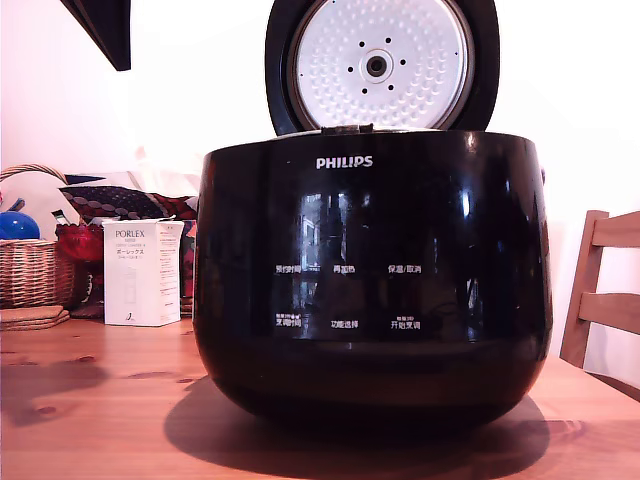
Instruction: Close the rice cooker by pressing the lid down with medium force
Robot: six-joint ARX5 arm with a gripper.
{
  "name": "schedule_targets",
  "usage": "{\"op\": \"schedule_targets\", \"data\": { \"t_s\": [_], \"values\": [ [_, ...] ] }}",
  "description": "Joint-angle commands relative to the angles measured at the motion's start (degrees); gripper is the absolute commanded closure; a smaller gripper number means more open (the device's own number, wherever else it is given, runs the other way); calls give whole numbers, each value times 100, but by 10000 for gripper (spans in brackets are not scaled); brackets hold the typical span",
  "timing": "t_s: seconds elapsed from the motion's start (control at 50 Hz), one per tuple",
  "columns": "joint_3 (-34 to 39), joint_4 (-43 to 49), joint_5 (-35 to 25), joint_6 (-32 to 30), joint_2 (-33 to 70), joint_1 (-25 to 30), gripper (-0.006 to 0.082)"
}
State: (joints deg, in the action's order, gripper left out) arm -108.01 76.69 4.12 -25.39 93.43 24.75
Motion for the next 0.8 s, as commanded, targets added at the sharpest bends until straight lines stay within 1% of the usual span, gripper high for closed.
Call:
{"op": "schedule_targets", "data": {
  "t_s": [0.0, 0.24, 0.38, 0.4, 0.56, 0.7, 0.78],
  "values": [
    [-13, -448, -564, 525, -11, -229, 789],
    [-13, -1016, -763, 675, -11, -254, 789],
    [-13, -1637, -977, 763, -11, -254, 789],
    [-15, -1742, -1012, 870, -11, -254, 790],
    [-68, -2369, -1309, 1054, -9, -251, 789],
    [-90, -2909, -1788, 1117, -9, -247, 789],
    [-90, -3169, -2031, 1276, -7, -247, 789]
  ]
}}
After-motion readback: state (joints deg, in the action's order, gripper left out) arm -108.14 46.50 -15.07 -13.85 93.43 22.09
